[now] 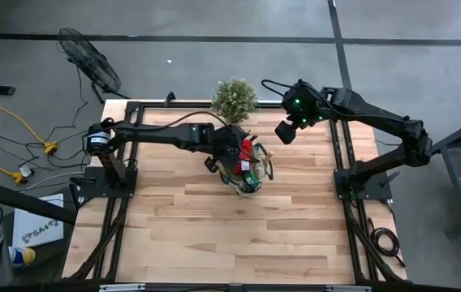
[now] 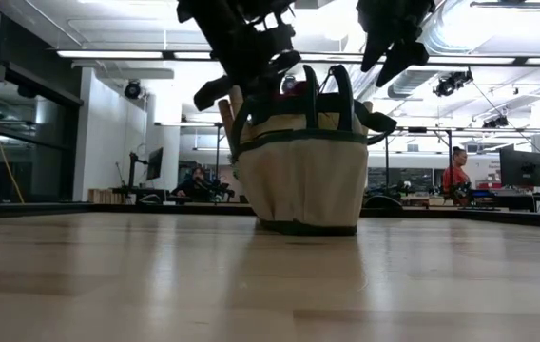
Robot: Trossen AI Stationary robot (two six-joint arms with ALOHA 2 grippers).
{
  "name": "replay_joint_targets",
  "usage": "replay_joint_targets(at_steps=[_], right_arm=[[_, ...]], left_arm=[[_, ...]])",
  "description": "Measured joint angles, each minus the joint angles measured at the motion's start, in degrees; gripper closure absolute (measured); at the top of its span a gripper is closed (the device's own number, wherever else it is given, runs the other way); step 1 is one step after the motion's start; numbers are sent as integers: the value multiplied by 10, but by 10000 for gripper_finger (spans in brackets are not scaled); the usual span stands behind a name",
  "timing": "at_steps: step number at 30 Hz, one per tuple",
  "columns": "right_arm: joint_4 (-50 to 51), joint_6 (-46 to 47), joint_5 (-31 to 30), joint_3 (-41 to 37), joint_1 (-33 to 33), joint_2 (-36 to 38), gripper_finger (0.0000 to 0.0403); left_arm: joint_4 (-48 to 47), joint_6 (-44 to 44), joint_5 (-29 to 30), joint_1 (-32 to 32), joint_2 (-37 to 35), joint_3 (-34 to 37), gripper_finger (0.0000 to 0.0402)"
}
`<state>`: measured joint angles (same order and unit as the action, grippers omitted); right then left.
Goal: Pick & Place Garden tools in Gardening bag
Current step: Put the red gloves into the brown gardening bag
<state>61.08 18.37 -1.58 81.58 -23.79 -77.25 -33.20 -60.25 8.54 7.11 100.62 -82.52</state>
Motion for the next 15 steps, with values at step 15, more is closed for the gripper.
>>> replay_joint_targets(at_steps=[15], right_arm=[[0,-2,0,0,0,0,117]], left_arm=[[-8,-14,0,-18,1,0,301]])
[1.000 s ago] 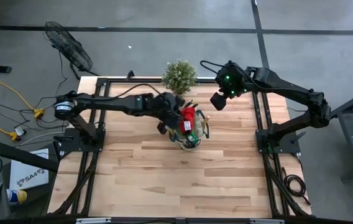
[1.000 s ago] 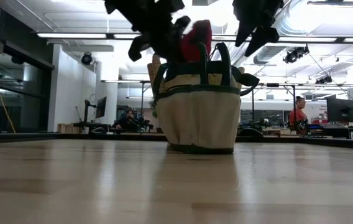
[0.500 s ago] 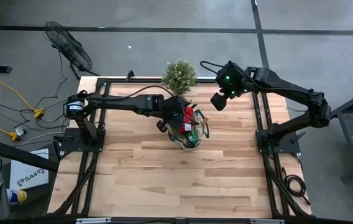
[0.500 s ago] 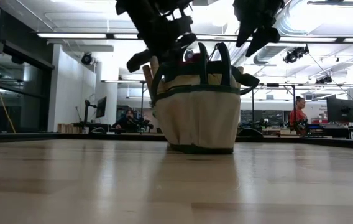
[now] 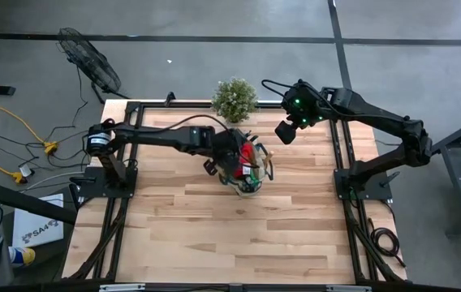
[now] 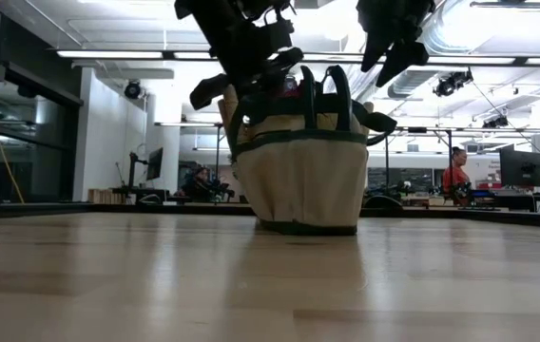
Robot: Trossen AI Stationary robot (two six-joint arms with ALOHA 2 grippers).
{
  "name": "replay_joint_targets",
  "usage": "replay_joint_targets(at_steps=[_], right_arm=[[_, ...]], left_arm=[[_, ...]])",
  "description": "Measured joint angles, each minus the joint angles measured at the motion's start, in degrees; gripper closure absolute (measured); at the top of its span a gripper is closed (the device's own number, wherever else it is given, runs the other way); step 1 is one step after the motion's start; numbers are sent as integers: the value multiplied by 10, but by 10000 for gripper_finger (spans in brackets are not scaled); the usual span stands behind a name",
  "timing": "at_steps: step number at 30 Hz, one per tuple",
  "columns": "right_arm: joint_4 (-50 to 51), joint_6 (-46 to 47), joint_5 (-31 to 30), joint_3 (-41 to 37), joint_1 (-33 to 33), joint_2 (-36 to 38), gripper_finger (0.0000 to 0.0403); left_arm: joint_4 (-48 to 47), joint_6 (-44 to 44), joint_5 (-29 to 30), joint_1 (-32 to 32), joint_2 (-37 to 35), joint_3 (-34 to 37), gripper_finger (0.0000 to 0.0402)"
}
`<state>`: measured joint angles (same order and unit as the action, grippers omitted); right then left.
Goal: Pick & Place Garden tools in Gardening bag
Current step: Put the red gloves into the brown gardening bag
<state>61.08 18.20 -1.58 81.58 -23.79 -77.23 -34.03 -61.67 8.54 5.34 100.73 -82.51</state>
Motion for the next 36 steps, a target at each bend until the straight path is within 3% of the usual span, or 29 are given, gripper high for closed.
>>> replay_joint_targets(at_steps=[5,14,28,36], right_arm=[[0,0,0,0,0,0,117],[0,0,3,0,0,0,117],[-1,-1,3,0,2,0,117],[-74,-39,43,0,38,0,117]], left_arm=[[10,0,16,-6,0,0,247],[5,-15,103,-5,-18,1,178],[5,-3,128,-6,-41,1,174],[-2,119,155,-5,-88,0,174]])
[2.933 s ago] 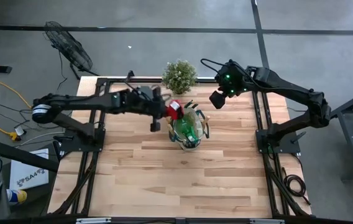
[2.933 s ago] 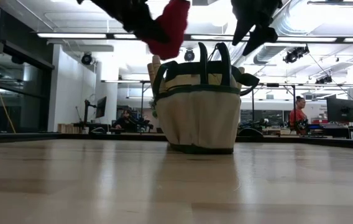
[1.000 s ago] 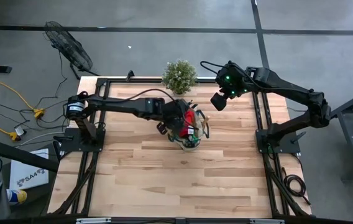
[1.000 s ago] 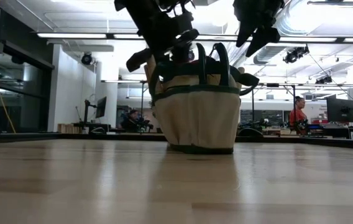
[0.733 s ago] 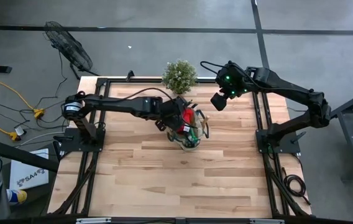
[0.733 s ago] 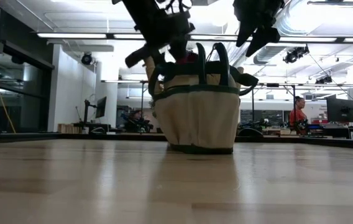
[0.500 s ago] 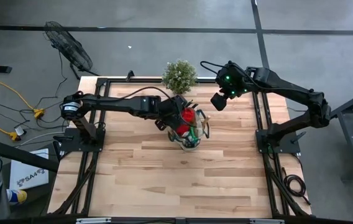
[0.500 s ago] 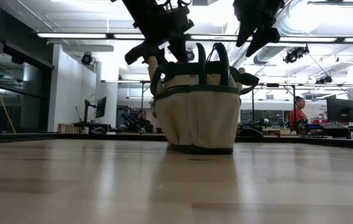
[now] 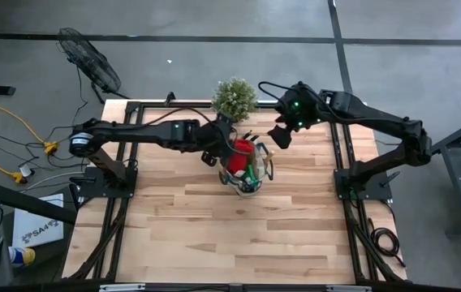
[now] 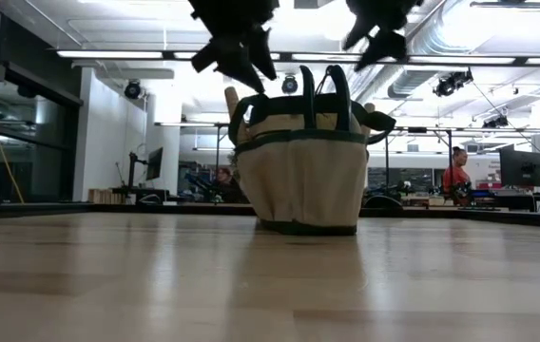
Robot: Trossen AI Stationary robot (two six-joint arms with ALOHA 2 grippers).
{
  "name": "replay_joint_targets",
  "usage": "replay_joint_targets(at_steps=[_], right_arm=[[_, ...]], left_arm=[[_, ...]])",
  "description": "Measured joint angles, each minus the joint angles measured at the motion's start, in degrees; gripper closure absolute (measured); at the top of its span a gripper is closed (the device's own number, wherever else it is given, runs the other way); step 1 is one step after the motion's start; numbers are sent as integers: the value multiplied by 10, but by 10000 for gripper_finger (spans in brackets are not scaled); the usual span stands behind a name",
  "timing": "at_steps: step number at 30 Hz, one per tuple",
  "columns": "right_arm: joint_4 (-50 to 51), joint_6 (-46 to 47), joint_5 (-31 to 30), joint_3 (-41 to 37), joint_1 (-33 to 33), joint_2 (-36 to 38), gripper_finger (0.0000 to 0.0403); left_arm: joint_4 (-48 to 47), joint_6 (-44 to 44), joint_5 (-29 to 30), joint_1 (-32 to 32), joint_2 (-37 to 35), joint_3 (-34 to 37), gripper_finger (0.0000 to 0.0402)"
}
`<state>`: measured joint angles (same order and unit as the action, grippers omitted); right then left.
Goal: Pick & Place Garden tools in Gardening bag
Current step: Put the red gloves into the brown gardening bag
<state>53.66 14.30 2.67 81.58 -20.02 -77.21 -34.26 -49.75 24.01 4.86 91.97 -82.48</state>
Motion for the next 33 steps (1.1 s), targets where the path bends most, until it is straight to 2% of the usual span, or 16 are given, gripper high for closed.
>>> replay_joint_targets(at_steps=[4,8,11,17,19,26,33], right_arm=[[-75,-37,3,-1,33,0,124],[-155,-42,3,-23,59,0,165],[-196,-41,3,-54,70,0,218],[-268,-19,4,-125,75,0,343],[-292,-11,4,-141,75,-2,383],[-380,-9,10,-137,89,-59,400],[-345,-10,20,-64,89,-159,401]], left_arm=[[-23,91,30,0,-23,0,174],[-42,190,44,0,-48,1,196],[-62,254,47,0,-69,0,237],[-84,356,55,0,-96,-1,365],[-117,391,60,0,-105,1,391],[-142,477,62,0,-131,1,399],[-95,521,49,0,-177,76,401]])
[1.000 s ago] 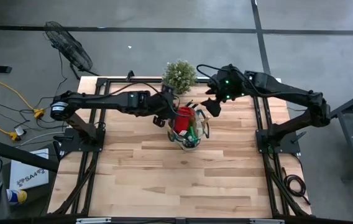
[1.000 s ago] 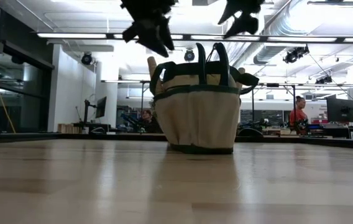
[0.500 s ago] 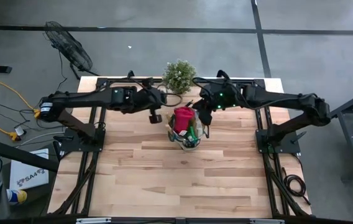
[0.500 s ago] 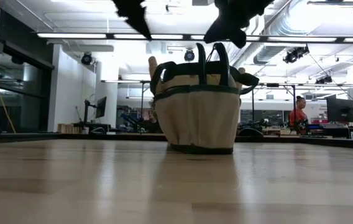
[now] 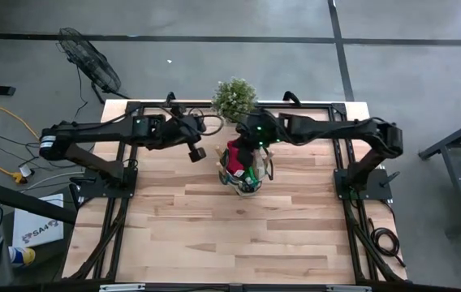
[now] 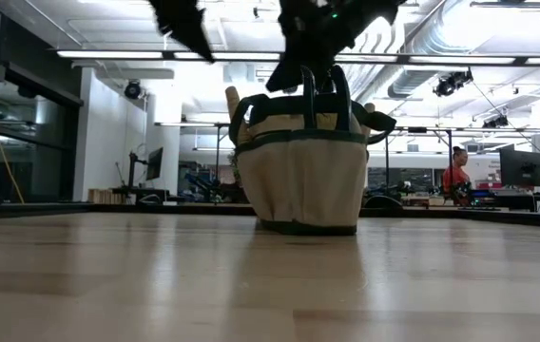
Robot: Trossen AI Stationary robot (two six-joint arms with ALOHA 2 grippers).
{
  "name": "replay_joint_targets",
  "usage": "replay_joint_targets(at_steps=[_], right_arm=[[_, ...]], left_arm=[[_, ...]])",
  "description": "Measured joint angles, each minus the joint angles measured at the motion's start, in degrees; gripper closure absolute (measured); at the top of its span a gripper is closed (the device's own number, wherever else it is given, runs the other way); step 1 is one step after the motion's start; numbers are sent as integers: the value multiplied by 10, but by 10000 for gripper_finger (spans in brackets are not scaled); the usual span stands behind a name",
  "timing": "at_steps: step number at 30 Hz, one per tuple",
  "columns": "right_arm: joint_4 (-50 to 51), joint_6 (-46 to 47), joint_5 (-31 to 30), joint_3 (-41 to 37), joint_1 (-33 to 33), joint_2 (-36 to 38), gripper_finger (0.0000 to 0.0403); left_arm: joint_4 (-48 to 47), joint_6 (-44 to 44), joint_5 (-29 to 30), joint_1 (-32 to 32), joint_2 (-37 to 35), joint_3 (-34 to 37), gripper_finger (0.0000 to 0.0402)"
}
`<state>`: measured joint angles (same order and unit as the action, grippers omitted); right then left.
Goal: Pick & Place Garden tools in Gardening bag
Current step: Put the red gloves into the brown gardening bag
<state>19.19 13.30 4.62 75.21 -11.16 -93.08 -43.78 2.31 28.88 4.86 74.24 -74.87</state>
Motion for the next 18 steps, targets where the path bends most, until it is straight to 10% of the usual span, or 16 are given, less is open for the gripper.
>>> replay_joint_targets(at_steps=[18], right_arm=[[138,16,29,22,-12,-58,401]], left_arm=[[104,119,-12,0,-152,184,401]])
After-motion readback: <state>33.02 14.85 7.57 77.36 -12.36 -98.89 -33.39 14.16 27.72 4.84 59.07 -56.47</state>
